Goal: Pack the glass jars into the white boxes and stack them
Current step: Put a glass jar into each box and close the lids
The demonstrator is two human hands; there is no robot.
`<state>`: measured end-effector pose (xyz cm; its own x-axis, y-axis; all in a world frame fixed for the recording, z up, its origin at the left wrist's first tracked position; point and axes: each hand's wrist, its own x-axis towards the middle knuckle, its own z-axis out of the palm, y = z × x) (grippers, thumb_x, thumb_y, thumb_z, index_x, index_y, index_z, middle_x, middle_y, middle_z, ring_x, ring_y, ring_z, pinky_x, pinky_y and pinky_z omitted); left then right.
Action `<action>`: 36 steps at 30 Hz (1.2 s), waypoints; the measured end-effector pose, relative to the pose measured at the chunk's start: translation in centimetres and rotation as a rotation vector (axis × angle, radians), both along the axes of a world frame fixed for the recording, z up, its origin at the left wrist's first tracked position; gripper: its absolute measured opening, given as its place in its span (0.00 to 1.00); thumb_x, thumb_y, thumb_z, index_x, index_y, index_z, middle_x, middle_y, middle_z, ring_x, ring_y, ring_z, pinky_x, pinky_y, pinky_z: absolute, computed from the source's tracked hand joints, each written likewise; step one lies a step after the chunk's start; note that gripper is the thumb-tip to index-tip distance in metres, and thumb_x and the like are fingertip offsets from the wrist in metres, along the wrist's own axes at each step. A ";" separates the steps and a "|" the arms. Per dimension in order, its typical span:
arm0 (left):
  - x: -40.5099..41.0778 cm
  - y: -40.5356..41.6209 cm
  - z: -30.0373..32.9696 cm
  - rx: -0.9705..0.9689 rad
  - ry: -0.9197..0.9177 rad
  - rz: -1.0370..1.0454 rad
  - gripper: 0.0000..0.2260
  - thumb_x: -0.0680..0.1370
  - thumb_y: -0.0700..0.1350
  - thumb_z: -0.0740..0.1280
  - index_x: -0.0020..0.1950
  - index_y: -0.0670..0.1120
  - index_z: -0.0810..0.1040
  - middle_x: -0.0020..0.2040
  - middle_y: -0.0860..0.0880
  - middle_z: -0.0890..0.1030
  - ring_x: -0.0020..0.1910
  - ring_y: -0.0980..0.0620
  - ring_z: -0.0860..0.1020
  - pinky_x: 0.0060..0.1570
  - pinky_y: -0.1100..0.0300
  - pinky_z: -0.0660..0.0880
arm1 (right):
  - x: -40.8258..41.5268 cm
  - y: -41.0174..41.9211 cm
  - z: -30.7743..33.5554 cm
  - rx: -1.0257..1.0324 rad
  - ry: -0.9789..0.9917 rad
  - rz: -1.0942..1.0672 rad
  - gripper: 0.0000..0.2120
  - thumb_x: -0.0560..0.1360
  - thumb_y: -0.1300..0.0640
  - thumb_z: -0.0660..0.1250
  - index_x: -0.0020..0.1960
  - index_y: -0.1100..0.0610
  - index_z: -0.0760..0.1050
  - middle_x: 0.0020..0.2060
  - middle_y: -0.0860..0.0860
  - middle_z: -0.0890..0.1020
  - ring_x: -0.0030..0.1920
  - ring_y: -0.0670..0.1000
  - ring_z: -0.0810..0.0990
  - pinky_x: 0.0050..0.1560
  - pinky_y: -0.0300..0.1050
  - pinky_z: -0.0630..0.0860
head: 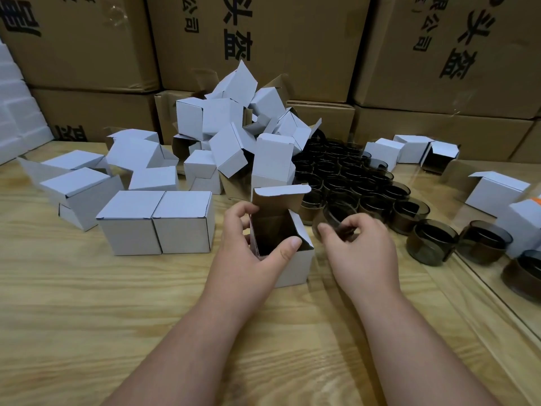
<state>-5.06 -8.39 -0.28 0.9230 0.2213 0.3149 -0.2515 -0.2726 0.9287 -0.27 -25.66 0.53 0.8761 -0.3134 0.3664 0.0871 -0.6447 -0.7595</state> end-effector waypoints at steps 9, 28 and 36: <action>0.2 0.2 0.1 0.021 0.012 -0.001 0.33 0.67 0.62 0.80 0.62 0.68 0.61 0.58 0.61 0.80 0.50 0.65 0.82 0.45 0.68 0.77 | -4.4 3.0 2.3 0.386 -0.687 0.588 0.08 0.73 0.55 0.71 0.48 0.54 0.72 0.60 0.58 0.78 0.53 0.49 0.82 0.42 0.37 0.79; 0.4 0.6 0.1 0.224 -0.023 -0.038 0.26 0.74 0.62 0.64 0.70 0.52 0.71 0.56 0.64 0.78 0.51 0.66 0.79 0.49 0.64 0.77 | -4.9 4.8 1.7 0.290 -0.600 0.635 0.10 0.74 0.53 0.71 0.49 0.56 0.74 0.57 0.54 0.78 0.58 0.54 0.80 0.55 0.48 0.78; 0.1 0.3 0.2 0.021 0.043 -0.007 0.18 0.73 0.54 0.66 0.60 0.64 0.65 0.54 0.58 0.80 0.43 0.57 0.83 0.44 0.49 0.80 | -3.6 3.9 1.3 0.299 -0.530 0.479 0.08 0.73 0.49 0.70 0.48 0.48 0.72 0.57 0.44 0.77 0.56 0.53 0.80 0.54 0.53 0.79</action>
